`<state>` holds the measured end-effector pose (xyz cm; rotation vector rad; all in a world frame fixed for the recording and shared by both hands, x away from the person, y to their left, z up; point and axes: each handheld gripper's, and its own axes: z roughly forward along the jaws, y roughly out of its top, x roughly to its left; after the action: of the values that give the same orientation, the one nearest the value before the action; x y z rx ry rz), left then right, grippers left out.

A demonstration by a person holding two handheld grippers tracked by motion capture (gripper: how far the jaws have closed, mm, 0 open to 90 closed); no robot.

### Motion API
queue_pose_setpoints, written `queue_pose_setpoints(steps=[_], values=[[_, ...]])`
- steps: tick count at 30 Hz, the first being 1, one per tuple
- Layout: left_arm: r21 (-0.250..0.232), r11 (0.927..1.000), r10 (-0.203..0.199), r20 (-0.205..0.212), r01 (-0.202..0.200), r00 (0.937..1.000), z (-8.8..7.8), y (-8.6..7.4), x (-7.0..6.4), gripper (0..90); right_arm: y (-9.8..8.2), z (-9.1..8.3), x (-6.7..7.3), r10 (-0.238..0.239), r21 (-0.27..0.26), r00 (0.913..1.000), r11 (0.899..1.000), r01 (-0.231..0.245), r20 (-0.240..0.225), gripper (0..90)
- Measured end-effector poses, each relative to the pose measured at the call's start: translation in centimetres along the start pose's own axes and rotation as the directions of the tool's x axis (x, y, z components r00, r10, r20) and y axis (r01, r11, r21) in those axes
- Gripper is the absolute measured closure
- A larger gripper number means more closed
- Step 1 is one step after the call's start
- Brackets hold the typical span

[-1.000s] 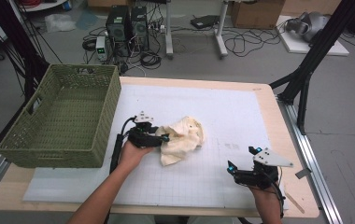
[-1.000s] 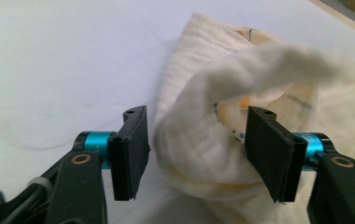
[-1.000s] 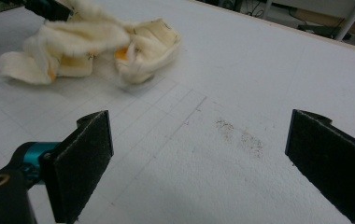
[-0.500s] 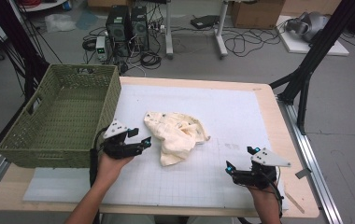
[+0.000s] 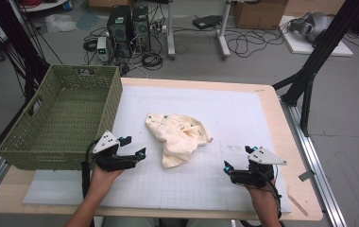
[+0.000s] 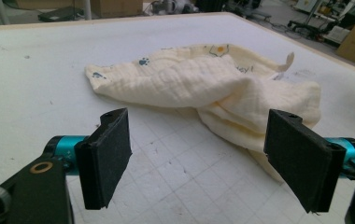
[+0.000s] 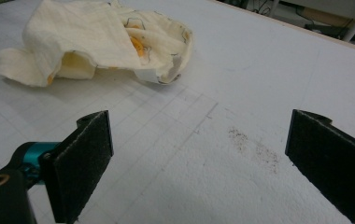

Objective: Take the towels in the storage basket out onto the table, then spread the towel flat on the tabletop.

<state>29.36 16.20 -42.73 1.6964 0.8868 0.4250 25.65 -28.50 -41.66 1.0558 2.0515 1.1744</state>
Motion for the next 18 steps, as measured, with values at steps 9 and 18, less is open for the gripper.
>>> queue_pose_setpoints(steps=[9,18], values=[[-0.001,1.0,-0.002,-0.011,0.002,0.9999,-0.13,0.11,-0.02,21.8,0.08,0.33,0.04,-0.005,0.016,0.9999,1.0,0.005,-0.01,6.8],[0.007,1.0,-0.005,-0.005,0.005,1.0,-0.2,-0.05,0.27,23.2,0.11,0.66,0.0,-0.006,0.037,0.9999,0.999,0.006,-0.014,6.8]])
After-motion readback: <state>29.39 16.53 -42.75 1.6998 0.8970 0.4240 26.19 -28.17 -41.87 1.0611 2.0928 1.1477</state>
